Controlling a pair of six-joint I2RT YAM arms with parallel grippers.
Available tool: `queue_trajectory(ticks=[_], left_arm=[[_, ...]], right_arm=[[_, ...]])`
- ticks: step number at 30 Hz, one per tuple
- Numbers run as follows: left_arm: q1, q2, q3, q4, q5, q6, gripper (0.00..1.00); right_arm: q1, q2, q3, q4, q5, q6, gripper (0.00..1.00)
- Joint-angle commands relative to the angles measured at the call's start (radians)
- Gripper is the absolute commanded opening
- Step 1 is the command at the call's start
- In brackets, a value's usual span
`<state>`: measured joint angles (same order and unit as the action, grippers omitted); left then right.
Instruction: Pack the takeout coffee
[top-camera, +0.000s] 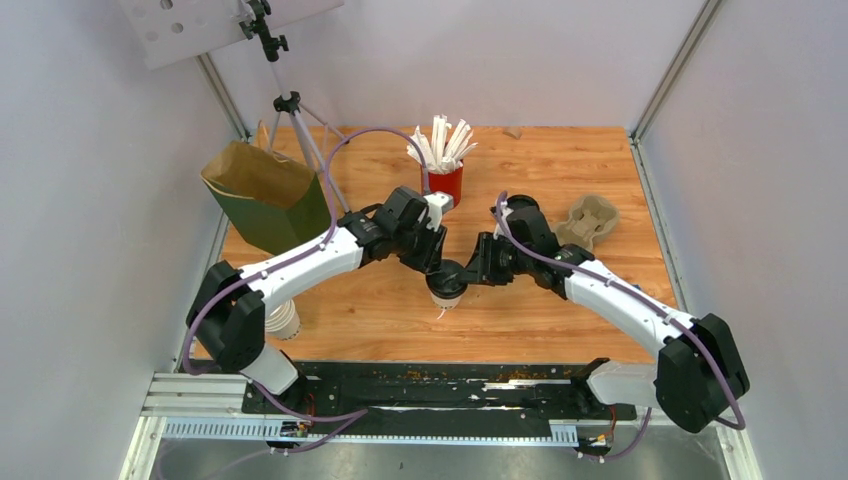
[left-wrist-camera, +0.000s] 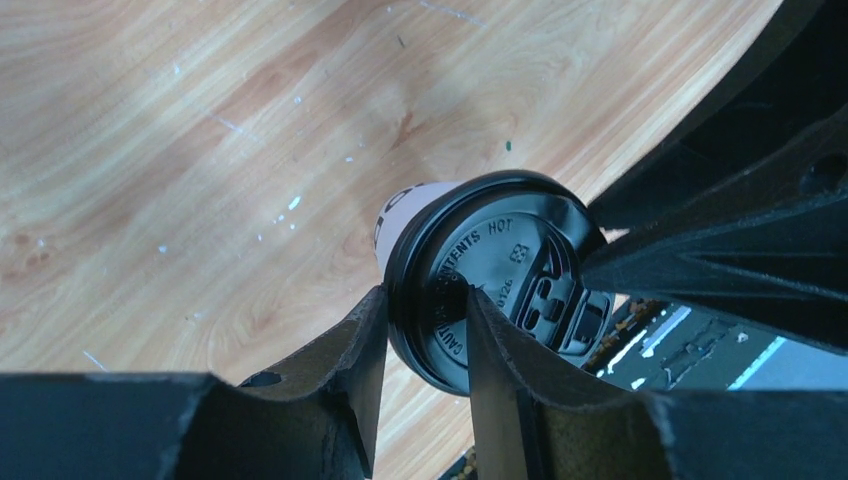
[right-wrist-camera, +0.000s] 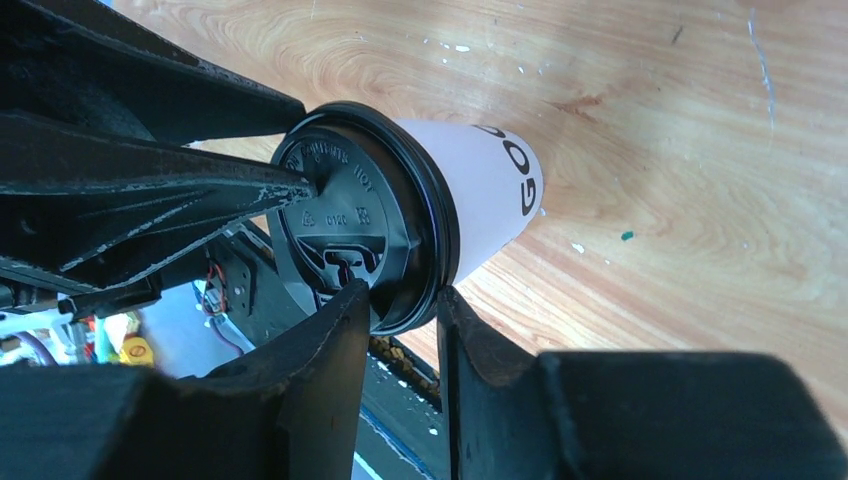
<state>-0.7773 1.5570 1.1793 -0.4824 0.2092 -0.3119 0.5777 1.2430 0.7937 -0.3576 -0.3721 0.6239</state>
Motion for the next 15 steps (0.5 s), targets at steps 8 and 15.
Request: queue_trajectory(ticks=[8,15], left_arm=[[-0.012,-0.088,-0.08,-0.074,-0.016,-0.108,0.4],[-0.011,-0.117,-0.039,-0.098,-0.055,-0.13,0.49]], right_arm=[[-0.003,0.076,0.093,-0.02,-0.043,-0.231,0.37],[-0.004,0.021,0.111,-0.062,-0.044,-0.204,0.49]])
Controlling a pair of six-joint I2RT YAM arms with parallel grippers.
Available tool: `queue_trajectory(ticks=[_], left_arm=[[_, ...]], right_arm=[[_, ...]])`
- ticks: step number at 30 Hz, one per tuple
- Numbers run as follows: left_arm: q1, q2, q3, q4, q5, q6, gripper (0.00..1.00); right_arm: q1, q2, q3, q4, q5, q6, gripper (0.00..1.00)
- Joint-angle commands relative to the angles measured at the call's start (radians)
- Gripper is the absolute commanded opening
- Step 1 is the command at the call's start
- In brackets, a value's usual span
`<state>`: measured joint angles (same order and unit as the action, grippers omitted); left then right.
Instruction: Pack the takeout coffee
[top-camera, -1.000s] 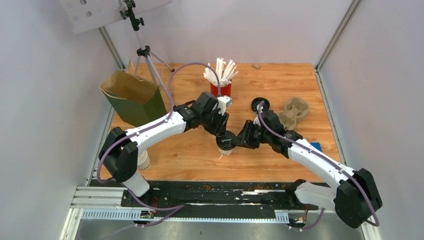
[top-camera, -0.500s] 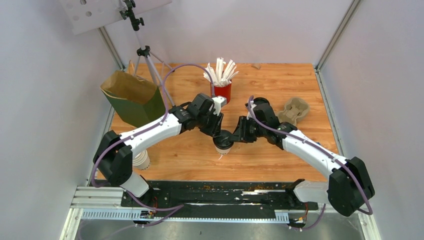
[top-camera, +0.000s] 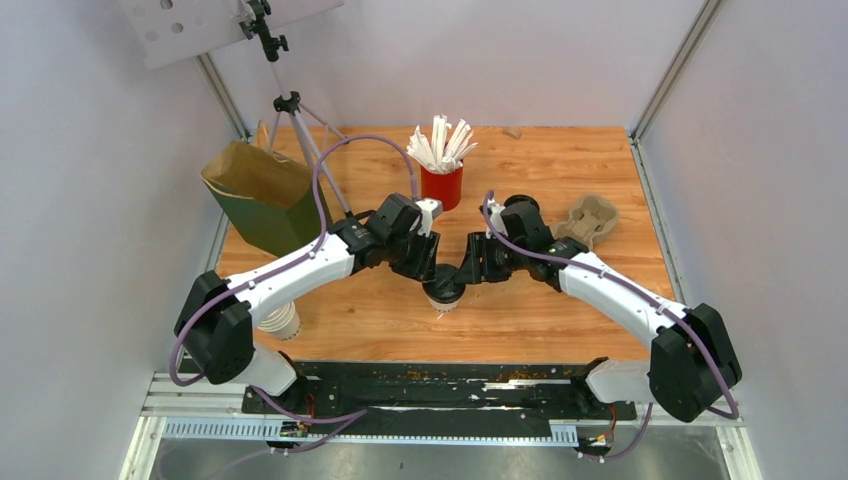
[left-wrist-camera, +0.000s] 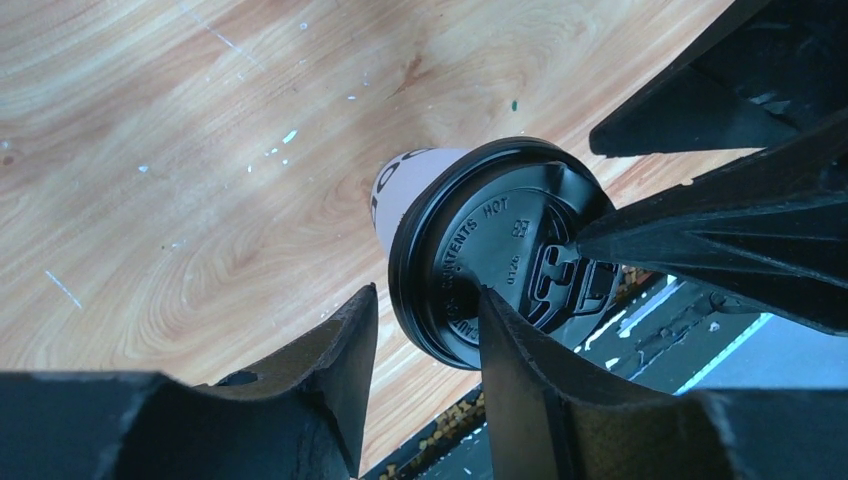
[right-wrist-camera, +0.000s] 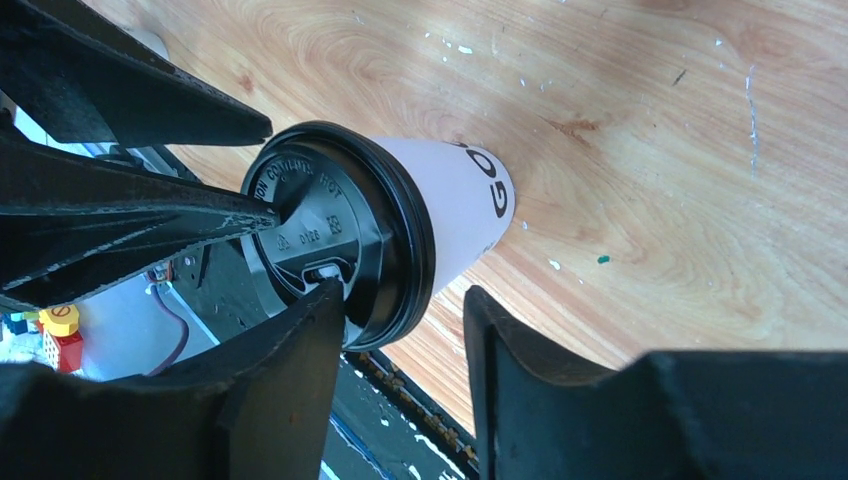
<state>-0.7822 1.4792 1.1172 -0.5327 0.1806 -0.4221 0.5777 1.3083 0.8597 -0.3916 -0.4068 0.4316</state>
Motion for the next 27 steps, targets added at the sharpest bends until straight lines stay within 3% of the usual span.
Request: queue_trajectory(ticks=[1,5,14,27], left_arm=[[-0.005,-0.04,0.031,-0.047,-0.025,-0.022,0.5],[0.006,-0.039,0.049,-0.04,-0.014,-0.03,0.51],[0.05,-0.042,0.007,0.077,0.084,-0.054,0.51],[0.053,-0.01,-0.031,0.095,0.072,-0.031,0.44]], right_arm=[[-0.004,-0.054,0.045,-0.037,-0.008,-0.002,0.51],[-0.003,-0.074,0.031,-0.045,-0.027,0.046,0.53],[-0.004,-0.082,-0.025,0.034,-0.066,0.121,0.41],[-0.004,-0.018,-0.027,0.083,-0.046,0.125,0.26]])
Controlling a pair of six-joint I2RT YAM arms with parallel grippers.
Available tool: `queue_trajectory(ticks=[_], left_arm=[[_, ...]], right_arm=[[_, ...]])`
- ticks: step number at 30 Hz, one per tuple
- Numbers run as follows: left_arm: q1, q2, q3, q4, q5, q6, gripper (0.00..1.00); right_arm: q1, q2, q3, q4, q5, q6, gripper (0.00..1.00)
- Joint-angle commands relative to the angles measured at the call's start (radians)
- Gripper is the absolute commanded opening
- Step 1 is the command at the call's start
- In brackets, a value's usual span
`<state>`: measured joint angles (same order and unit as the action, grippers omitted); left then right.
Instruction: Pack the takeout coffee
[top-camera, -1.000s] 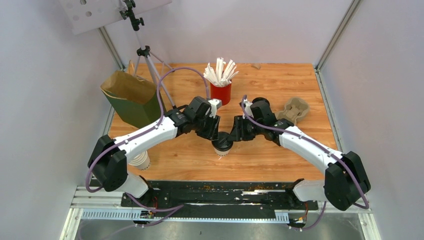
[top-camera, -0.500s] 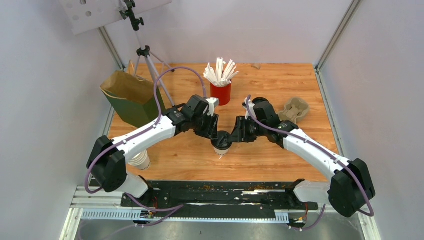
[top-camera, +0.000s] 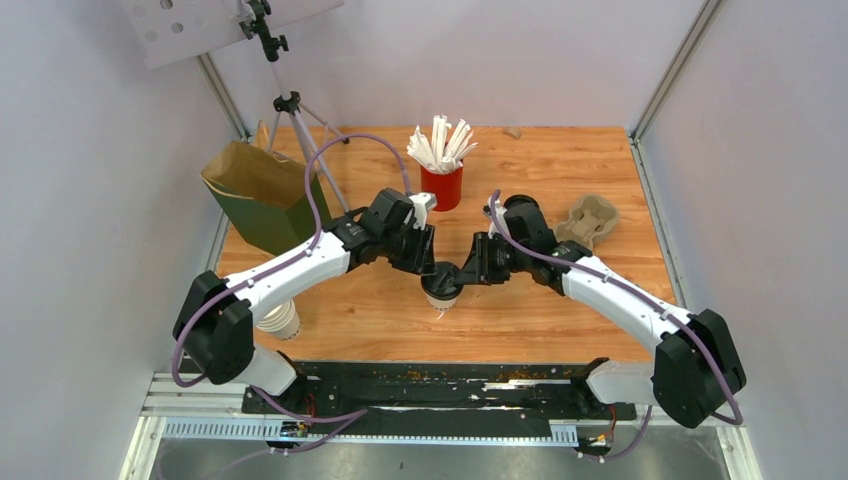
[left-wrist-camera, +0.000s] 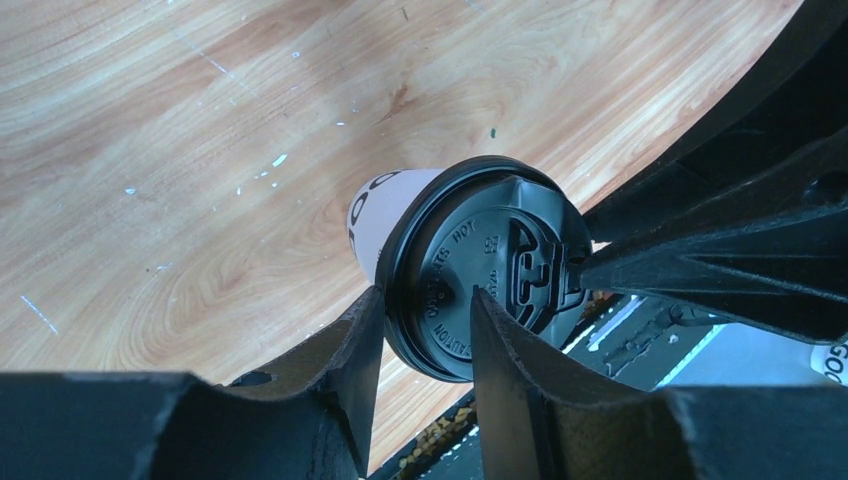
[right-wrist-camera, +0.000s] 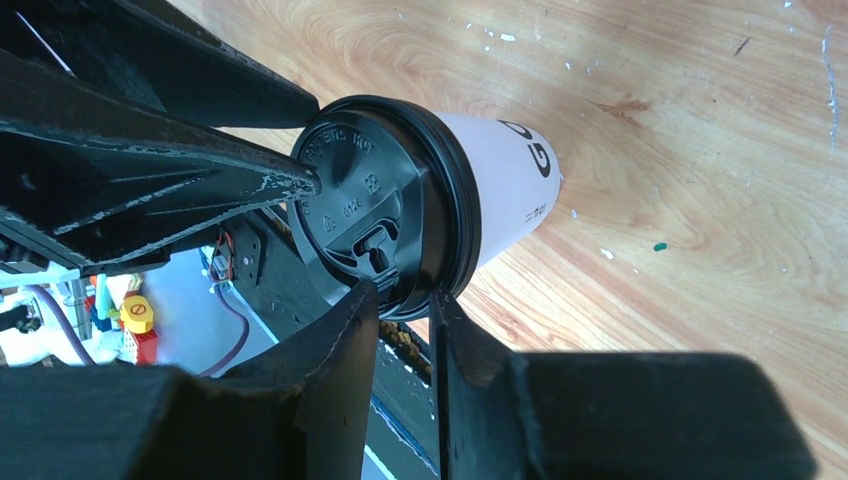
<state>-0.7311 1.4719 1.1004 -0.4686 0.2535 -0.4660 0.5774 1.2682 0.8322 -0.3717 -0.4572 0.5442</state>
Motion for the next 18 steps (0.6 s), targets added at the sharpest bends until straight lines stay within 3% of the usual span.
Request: queue_trajectory(ticks=[1,18], left_arm=[[0.002,0.0,-0.017,0.028,-0.008,0.015,0.43],[0.002,0.004,-0.141,0.066,-0.025,0.01,0.39]], right_arm=[[-0.004,0.029,-0.005,0.067,0.008,0.011,0.25],[-0.018,0.014,-0.183,0.138,0.041,0.035,0.19]])
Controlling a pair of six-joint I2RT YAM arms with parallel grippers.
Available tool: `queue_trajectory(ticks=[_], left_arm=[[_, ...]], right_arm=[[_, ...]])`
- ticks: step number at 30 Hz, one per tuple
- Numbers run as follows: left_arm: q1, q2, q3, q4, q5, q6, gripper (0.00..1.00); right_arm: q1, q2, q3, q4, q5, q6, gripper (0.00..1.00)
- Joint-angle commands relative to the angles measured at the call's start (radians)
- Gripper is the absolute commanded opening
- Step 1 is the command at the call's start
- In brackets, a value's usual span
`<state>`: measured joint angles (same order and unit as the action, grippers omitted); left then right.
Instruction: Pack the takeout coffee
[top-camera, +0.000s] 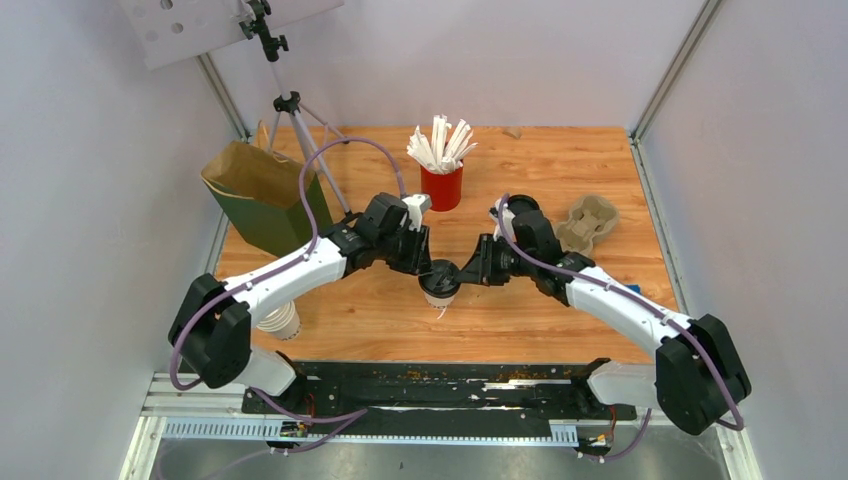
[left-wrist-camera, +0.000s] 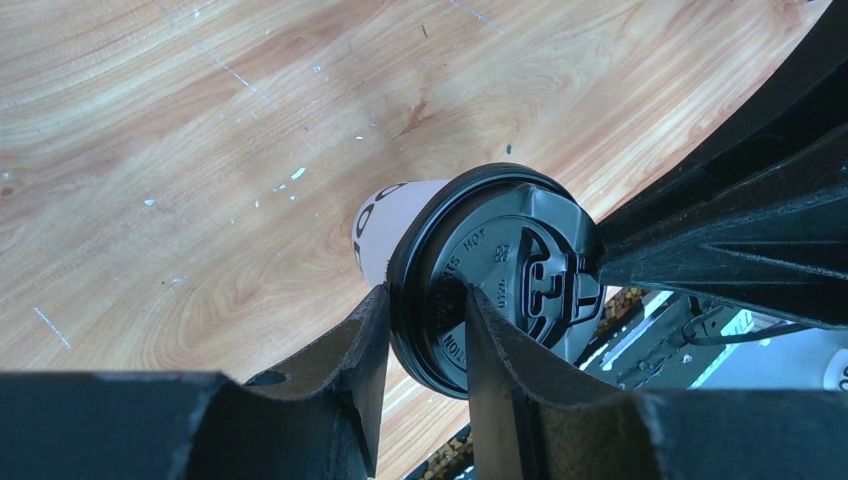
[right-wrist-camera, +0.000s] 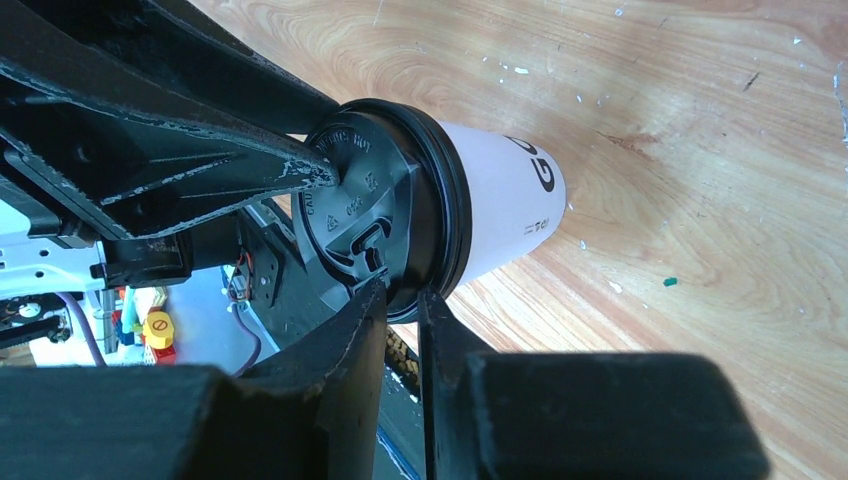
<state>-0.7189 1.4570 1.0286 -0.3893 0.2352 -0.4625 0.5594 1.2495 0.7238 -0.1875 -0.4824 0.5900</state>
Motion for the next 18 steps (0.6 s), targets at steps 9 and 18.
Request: queue_trajectory(ticks=[9,18], left_arm=[[-0.01,0.019,-0.167,0.033,-0.005,-0.024,0.38],[-0.01,0.044,-0.258,0.098,0.028,-0.05,0.37]], right_arm=[[-0.011,0.022,-0.157,-0.028,0.086,0.017,0.18],[-0.018,0.012,-0.216,0.001,0.096,0.039,0.17]])
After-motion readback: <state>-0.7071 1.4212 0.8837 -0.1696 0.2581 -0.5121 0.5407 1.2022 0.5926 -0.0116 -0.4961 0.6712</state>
